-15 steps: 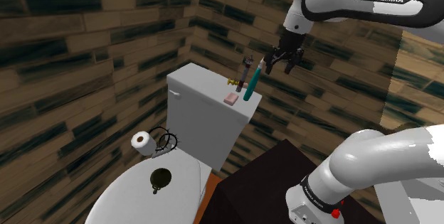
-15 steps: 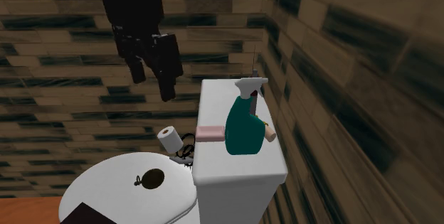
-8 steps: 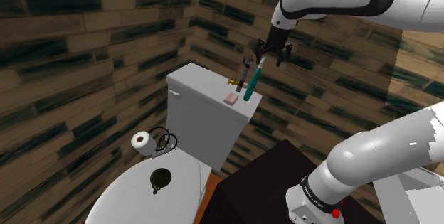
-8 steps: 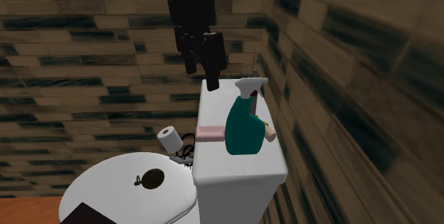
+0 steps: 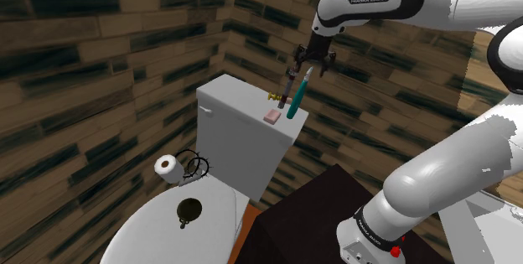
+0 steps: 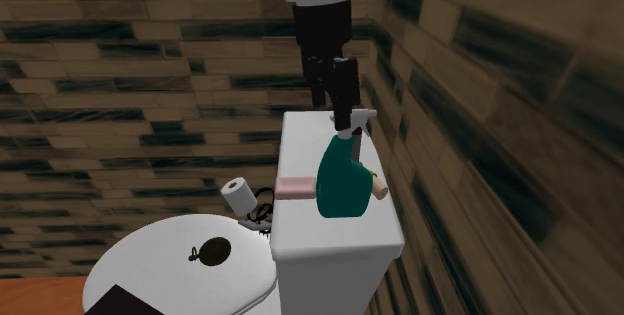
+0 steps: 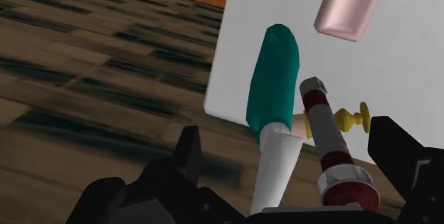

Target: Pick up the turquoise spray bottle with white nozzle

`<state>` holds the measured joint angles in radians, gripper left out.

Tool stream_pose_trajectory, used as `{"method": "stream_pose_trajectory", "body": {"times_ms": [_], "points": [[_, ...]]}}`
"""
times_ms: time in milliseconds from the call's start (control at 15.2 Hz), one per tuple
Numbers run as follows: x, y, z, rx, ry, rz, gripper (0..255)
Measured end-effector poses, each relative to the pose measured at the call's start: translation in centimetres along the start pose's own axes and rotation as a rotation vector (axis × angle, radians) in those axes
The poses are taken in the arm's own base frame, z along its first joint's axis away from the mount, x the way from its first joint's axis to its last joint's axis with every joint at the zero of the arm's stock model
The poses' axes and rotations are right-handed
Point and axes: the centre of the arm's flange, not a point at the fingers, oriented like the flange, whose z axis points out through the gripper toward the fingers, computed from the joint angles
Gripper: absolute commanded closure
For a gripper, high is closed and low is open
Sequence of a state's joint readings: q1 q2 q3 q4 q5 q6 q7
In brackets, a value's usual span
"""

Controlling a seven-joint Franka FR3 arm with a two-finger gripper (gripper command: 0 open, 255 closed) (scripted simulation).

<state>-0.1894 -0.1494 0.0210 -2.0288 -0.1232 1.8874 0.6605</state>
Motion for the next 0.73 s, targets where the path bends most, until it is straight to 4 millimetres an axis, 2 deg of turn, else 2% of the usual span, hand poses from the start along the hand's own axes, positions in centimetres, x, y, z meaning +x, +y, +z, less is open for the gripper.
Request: {"method": "stream_pose_trajectory", "body": {"times_ms": [396,462,726], "points": [[-0.1,-0.3,2.8,-0.001,0.001,0.005,0],[-0.1,-0.3,2.9,0.000,0.001,0.005,255],[-0.1,-0.3,3.0,0.000,0.002,0.005,255]]}}
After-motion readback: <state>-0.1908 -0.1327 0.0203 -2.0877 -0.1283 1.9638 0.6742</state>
